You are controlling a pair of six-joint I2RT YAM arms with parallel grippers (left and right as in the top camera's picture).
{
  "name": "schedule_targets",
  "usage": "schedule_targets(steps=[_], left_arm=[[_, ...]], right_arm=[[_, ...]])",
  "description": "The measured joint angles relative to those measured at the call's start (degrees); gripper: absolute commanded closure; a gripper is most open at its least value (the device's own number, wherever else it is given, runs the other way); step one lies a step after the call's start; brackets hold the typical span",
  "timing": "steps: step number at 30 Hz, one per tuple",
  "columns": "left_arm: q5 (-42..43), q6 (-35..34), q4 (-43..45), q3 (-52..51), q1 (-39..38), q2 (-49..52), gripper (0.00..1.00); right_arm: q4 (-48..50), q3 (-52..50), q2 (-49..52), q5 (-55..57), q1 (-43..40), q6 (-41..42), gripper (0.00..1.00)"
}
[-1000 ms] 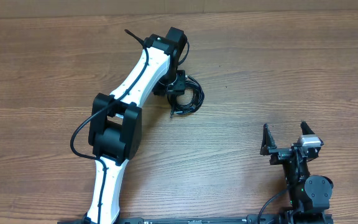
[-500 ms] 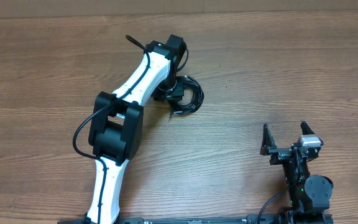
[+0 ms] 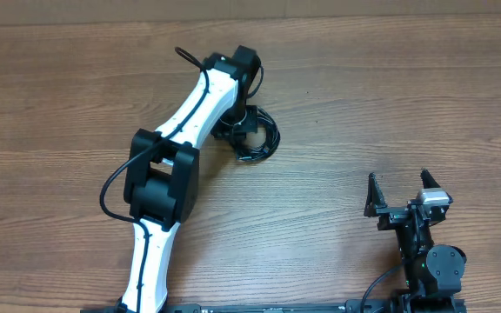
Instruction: Untangle cables
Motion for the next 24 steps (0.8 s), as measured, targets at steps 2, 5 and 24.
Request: schedule_targets(steps=[2,5,24], left_arm=[[-0.04,0.02,-4.15,4.59,0.63,0.07,0.96],[-0.09,0.02,-10.03,12.83,1.64,0.07,0.96],[-0.55,0.02,-20.9,26.12,2.08,-0.42,0.96]], right_arm=[[0.02,0.0,0.0,-0.02,0.0,-0.02,0.0],[0.0,0.0,0.0,-0.02,0.0,-0.04,0.0],[0.0,0.0,0.0,0.0,0.0,-0.04,0.0]])
